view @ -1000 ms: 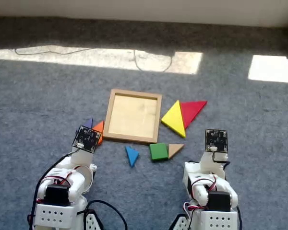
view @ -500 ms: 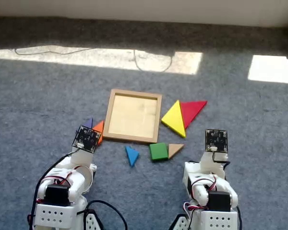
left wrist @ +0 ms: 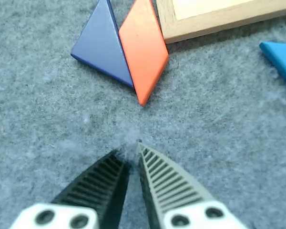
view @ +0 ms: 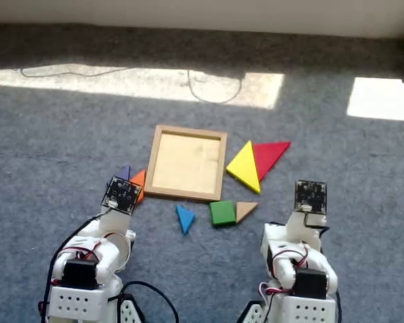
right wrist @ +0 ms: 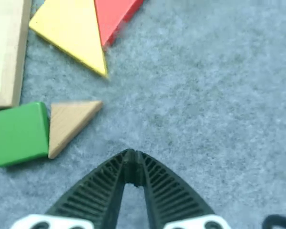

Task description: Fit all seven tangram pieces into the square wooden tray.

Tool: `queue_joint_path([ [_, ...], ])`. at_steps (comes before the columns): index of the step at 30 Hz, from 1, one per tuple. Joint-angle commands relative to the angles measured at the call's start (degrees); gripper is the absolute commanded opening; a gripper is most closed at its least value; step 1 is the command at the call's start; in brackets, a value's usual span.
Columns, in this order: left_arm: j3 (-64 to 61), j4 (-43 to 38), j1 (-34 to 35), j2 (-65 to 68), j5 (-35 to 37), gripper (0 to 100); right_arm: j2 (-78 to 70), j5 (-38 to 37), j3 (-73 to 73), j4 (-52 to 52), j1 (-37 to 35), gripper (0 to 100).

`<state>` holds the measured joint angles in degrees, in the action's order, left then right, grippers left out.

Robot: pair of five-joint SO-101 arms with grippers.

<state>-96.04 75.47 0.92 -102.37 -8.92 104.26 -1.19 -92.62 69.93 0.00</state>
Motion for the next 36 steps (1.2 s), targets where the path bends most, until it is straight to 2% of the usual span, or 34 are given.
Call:
queue_joint_path([
  [1, -1.19, 0.09, 0.66, -1.89, 0.44, 1, 0.57, 1.67, 10.24, -1.45, 2.07, 0.5],
  [6, -1.19, 0.09, 0.66, -1.89, 0.44, 1, -6.29, 8.53, 20.44, -1.63, 0.66, 0.5],
  [17, -1.19, 0.09, 0.66, -1.89, 0.44, 1, -50.33, 22.95, 52.00, -1.98, -4.88, 1.9],
  [19, -1.19, 0.09, 0.66, -1.89, 0.44, 1, -57.54, 26.20, 56.57, -1.98, -5.49, 7.3],
  [26, -1.19, 0.09, 0.66, -1.89, 0.44, 1, -80.75, 39.47, 69.05, -1.98, -8.66, 39.9],
  [28, -1.19, 0.09, 0.66, -1.89, 0.44, 1, -87.52, 40.53, 73.36, -2.07, -9.71, 42.6],
  [36, -1.19, 0.09, 0.66, -1.89, 0.44, 1, -114.15, 40.62, 95.78, -2.07, -9.63, 42.7],
])
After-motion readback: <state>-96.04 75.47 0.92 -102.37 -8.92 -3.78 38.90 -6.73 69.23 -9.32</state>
